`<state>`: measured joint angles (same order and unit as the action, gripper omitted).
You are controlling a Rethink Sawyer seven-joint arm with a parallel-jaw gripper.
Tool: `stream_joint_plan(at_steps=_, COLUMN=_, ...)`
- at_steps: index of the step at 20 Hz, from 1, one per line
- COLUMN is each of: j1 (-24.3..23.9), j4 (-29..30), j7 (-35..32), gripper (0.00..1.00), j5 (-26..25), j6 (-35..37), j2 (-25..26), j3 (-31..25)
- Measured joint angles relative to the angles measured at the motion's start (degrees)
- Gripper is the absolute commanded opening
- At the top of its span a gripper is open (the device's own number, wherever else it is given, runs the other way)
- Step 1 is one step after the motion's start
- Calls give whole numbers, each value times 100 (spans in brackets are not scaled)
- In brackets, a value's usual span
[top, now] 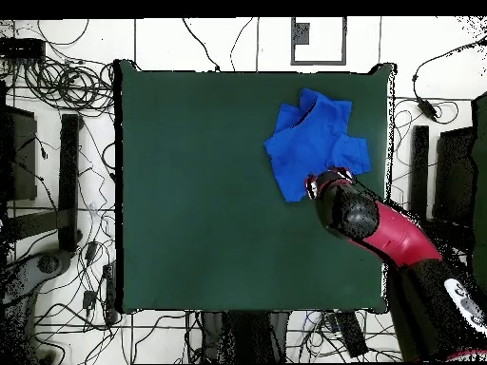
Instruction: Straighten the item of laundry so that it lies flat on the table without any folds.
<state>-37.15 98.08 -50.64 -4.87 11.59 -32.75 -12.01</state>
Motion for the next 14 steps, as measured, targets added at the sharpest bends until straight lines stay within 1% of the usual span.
stream_joint_plan(at_steps=4, j1=235, j4=-172, j7=0, gripper=100, j5=65, j6=356, j2=13, j3=359)
stream_joint_plan(at_steps=6, j1=417, j4=-331, j7=0, gripper=100, j5=115, j6=769, j2=10, j3=627)
stream_joint_plan(at_steps=10, j1=568, j4=-525, j7=0, gripper=100, j5=170, j6=1274, j2=9, j3=868)
stream_joint_plan(at_steps=14, j1=626, j4=-653, j7=0, gripper=100, j5=196, j6=1481, j2=10, j3=981)
